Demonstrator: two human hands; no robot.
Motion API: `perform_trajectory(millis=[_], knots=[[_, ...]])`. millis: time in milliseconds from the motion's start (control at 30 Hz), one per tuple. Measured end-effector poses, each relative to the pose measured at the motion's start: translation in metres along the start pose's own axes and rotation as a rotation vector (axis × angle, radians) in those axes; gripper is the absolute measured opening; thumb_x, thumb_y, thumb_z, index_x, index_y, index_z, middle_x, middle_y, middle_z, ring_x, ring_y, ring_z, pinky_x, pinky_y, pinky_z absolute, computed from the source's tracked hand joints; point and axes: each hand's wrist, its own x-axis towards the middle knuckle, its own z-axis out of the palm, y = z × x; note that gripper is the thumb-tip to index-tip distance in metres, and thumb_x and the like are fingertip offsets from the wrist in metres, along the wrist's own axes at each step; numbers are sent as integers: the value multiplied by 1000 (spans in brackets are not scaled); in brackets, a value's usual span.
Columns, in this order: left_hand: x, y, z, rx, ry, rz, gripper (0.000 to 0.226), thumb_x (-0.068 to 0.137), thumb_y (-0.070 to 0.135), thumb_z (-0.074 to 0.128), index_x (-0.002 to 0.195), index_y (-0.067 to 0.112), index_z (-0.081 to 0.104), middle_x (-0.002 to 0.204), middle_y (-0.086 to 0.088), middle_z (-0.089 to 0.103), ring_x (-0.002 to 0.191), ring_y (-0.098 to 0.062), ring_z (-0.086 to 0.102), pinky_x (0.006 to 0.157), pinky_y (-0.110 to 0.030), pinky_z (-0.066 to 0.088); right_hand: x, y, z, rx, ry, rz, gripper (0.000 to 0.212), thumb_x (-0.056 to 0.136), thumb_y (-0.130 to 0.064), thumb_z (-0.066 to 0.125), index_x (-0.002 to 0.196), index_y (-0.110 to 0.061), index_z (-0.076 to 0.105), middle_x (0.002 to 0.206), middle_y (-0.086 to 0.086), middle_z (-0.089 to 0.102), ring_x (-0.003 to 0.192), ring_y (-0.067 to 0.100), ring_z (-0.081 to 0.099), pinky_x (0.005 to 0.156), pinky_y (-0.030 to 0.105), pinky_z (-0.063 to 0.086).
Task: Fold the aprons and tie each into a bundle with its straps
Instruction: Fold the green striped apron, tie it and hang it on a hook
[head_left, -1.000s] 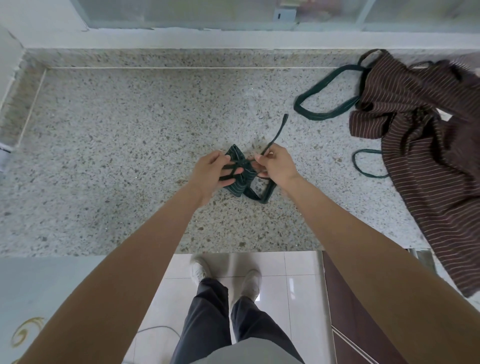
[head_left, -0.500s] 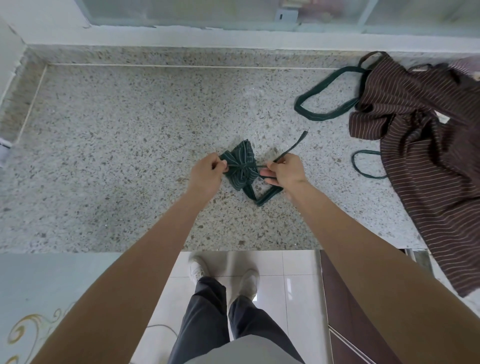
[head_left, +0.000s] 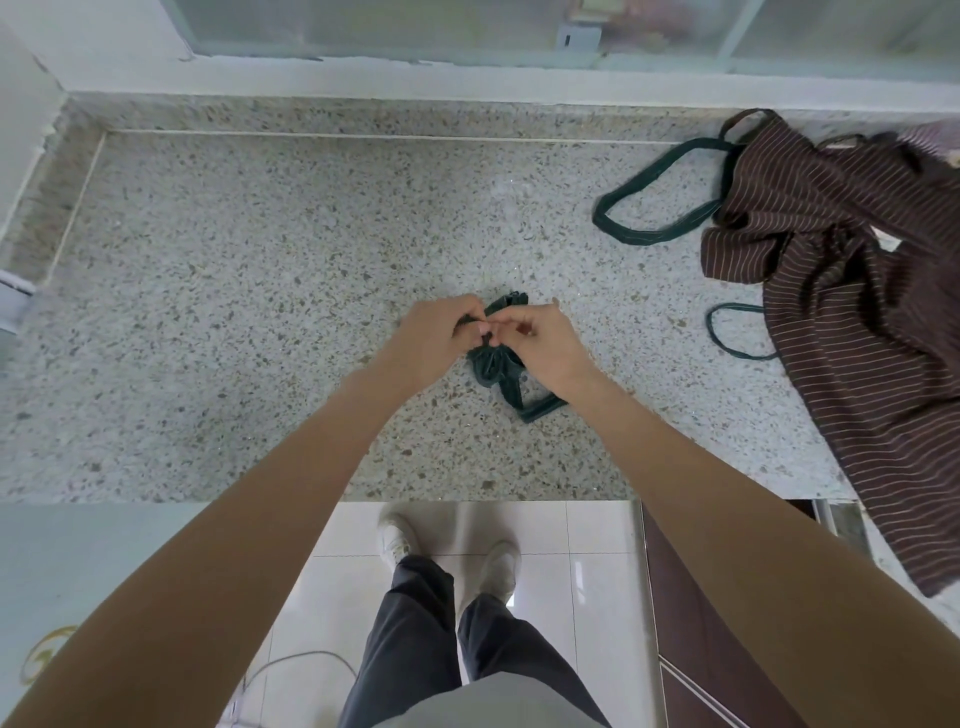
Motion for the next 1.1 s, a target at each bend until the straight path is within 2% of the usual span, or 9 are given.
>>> perform_trajectory(millis=[133, 233, 333, 467, 700, 800, 867, 1000, 1100], knots=[[7, 4, -4, 26, 123, -5, 13, 88, 26, 63, 88, 13, 68, 79, 3, 63, 73, -12, 56, 67, -23, 44, -1, 2, -4, 59, -101, 53, 12, 86, -17, 64, 91, -18, 75, 91, 28, 67, 66, 31, 54, 72, 34, 45], [9, 7, -1, -179, 63, -77, 11, 89, 21, 58, 87, 15, 66, 84, 1, 64, 79, -12, 56, 71, -22, 41, 1, 3, -8, 131, -119, 65, 14, 86, -20, 67, 72, -16, 70, 68, 15, 64, 64, 12, 56, 73, 25, 43], [5, 4, 0, -534, -10, -217, 18, 88, 3, 46, 92, 9, 62, 85, -4, 65, 70, -11, 56, 66, -24, 43, 0, 2, -14, 229, -154, 94, 19, 89, -12, 62, 71, -16, 65, 71, 1, 64, 59, -1, 57, 66, 12, 46], [4, -1, 7, -412, -96, -238, 26, 97, 7, 36, 97, 10, 62, 77, -6, 69, 61, -6, 57, 61, -19, 43, 0, 5, -22, 248, -217, 106, 10, 86, -4, 64, 78, -10, 66, 70, 4, 61, 54, -1, 52, 56, 11, 43], [11, 0, 19, -169, -153, -111, 21, 94, 9, 45, 96, 13, 66, 72, 7, 59, 55, -7, 49, 55, -15, 40, 11, 1, -35, -475, -211, -208, 19, 80, 0, 67, 95, -10, 63, 90, 3, 63, 82, 16, 56, 76, 30, 50], [14, -1, 20, -211, -120, -142, 20, 95, 9, 44, 95, 11, 64, 76, 4, 59, 58, -4, 49, 52, -7, 37, 8, 1, -28, -860, -47, -411, 21, 82, -6, 66, 102, -11, 62, 97, 4, 63, 94, 22, 56, 65, 30, 46], [17, -2, 20, -229, -100, -160, 21, 94, 8, 45, 94, 4, 65, 74, 2, 59, 59, -4, 50, 52, -6, 39, 2, 7, -19, -974, 118, -516, 26, 68, -7, 78, 90, -8, 65, 84, 7, 63, 79, 25, 61, 48, 21, 31], [19, -7, 19, -253, -51, -180, 13, 90, 9, 58, 90, -1, 67, 68, 5, 59, 50, 2, 53, 51, -6, 41, -1, 21, -7, -915, 299, -574, 26, 64, -9, 81, 83, -7, 64, 79, 7, 63, 64, 22, 62, 40, 17, 24], [16, -4, 19, -335, -29, -149, 10, 79, 12, 73, 83, 14, 64, 72, 2, 61, 51, -1, 54, 53, -13, 45, -1, 21, -8, -831, 328, -582, 13, 73, -14, 72, 78, -9, 61, 75, 4, 61, 61, 20, 60, 37, 19, 28]])
